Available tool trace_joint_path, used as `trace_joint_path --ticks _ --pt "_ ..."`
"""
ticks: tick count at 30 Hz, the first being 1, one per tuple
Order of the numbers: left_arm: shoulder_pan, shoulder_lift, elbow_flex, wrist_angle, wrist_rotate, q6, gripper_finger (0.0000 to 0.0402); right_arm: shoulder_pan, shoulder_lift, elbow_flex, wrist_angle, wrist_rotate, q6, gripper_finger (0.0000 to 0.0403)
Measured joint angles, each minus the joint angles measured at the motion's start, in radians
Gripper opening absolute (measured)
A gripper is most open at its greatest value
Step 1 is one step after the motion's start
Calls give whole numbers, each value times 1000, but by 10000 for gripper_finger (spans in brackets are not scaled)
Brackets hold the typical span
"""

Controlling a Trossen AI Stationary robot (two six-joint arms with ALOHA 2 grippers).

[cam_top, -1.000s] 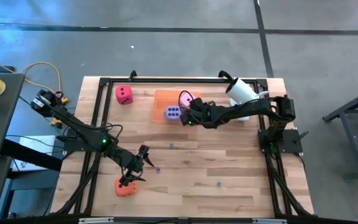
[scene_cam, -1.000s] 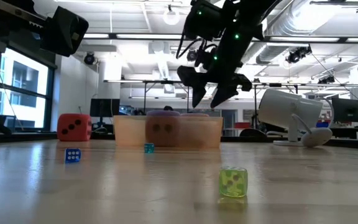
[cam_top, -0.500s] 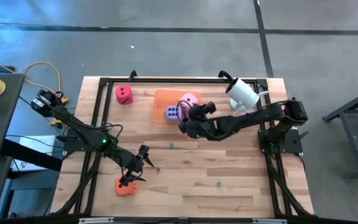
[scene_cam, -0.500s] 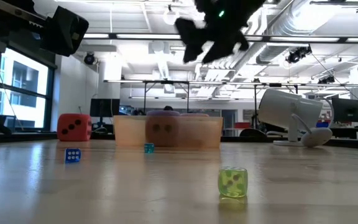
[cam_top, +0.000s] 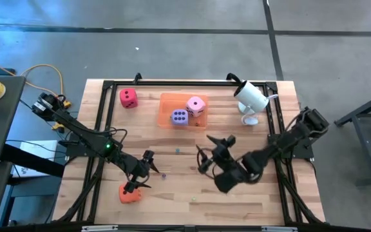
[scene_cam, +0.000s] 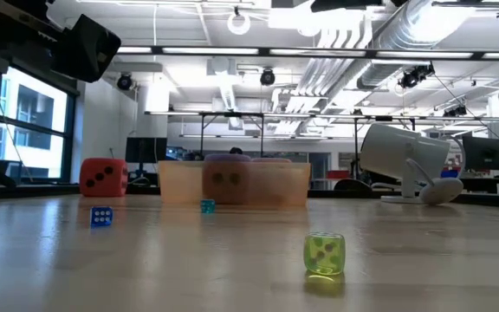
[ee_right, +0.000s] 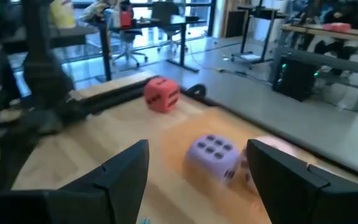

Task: Pick & Place Dice
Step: Put the large orange die into the orange bin

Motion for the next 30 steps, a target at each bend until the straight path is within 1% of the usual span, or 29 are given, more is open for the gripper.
trace_joint_path --ticks 4,10,12,14,16,19,27,30 --pt "0 0 0 1 1 -45 323 43 37 -8 -12 21 69 260" --pt "-1 0 0 3 3 -45 323 55 103 -9 -31 -15 119 259" --pt "-9 0 0 3 24 -13 323 47 116 -9 -29 -14 124 260" --pt "-17 0 0 9 55 53 323 39 121 -8 -32 -21 124 260" --pt "-33 0 0 26 55 97 323 29 121 -8 -29 -47 125 259" --pt "-50 0 0 51 51 120 323 15 121 -8 -29 -90 129 258" --pt "-78 0 0 73 48 128 324 13 121 -8 -22 -95 129 258" --pt "-87 0 0 84 37 129 332 14 121 -8 -13 -94 129 258"
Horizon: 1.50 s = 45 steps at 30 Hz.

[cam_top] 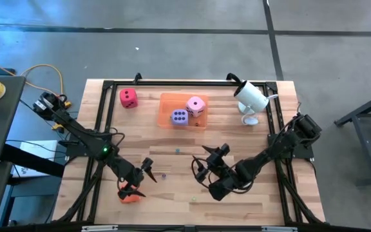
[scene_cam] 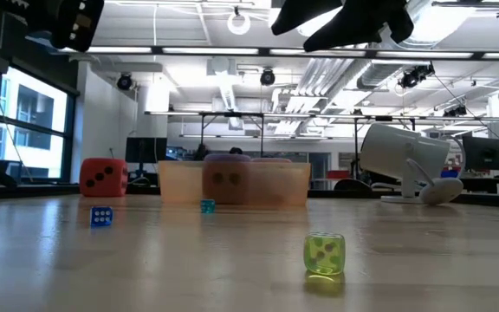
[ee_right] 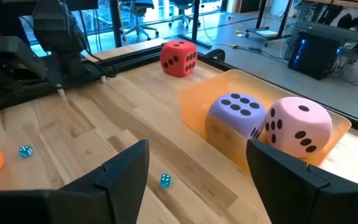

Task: Pick & Place Dice
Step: Put the large orange die into the orange bin

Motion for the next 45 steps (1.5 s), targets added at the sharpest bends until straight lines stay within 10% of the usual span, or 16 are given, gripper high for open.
trace_joint_path --ticks 13,23,32,45 --pt "-2 0 0 79 -198 -9 393 0 0 0 1 -12 0 258" --pt "24 0 0 119 -172 -196 392 0 0 0 1 -29 -4 258" --pt "2 0 0 113 75 -76 392 0 0 0 -1 -81 -4 258" --pt "-40 -24 81 -19 -31 5 392 0 0 0 -2 -74 -4 258"
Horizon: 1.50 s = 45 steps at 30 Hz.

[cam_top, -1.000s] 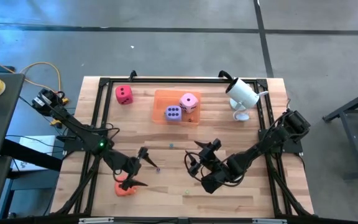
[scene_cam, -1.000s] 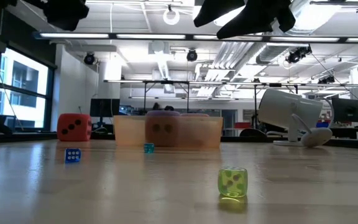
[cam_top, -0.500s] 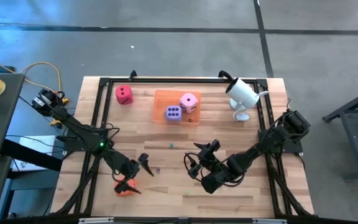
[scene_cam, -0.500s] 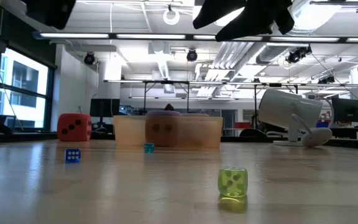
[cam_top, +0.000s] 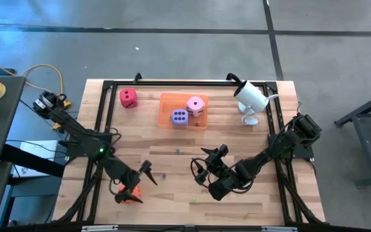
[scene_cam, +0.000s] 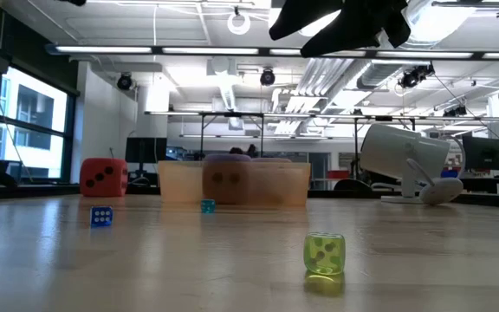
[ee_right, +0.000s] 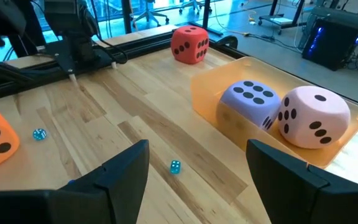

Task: Pick & Place Dice
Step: Put the large orange die into the orange bin

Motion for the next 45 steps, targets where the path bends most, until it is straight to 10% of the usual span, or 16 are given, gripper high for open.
trace_joint_path --ticks 12,19,45 --pt "-72 5 244 -530 -75 -252 392 0 0 0 0 -32 0 258" --pt "-111 5 247 -572 55 -382 392 2 0 0 0 -66 0 258" --pt "84 6 247 -557 36 -423 392 2 0 0 0 -83 0 258"
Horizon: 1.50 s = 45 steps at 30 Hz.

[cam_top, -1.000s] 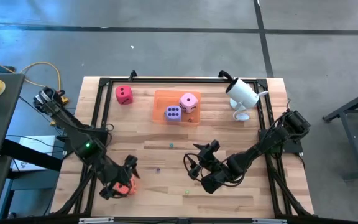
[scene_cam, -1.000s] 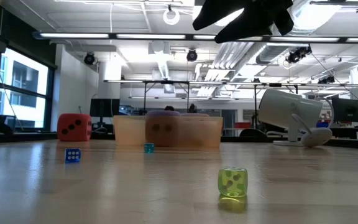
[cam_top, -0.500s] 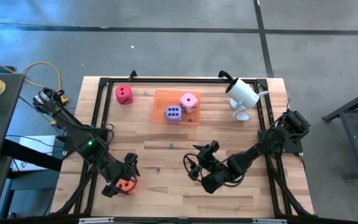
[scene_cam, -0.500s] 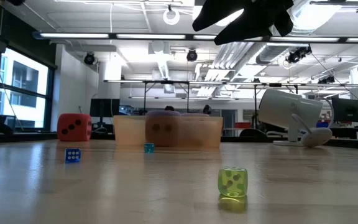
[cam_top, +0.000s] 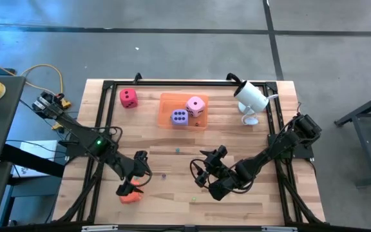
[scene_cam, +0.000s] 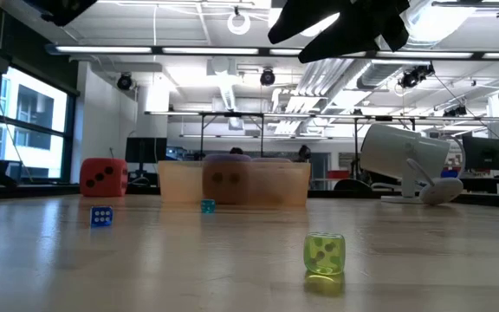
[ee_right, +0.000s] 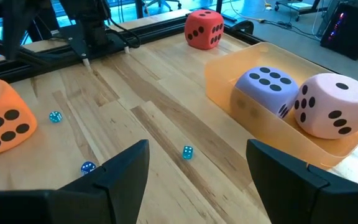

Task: Pick & Place Dice
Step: Put the large orange die into the orange bin

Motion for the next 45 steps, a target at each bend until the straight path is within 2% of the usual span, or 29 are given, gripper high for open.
trace_joint_path --ticks 19,36,45 --pt "104 0 0 0 -12 -2 392 0 0 0 9 -2 1 258" --pt "114 0 0 1 -23 -2 392 1 0 0 7 -101 10 258" --pt "113 0 0 0 135 -51 392 0 0 0 8 -98 -8 258"
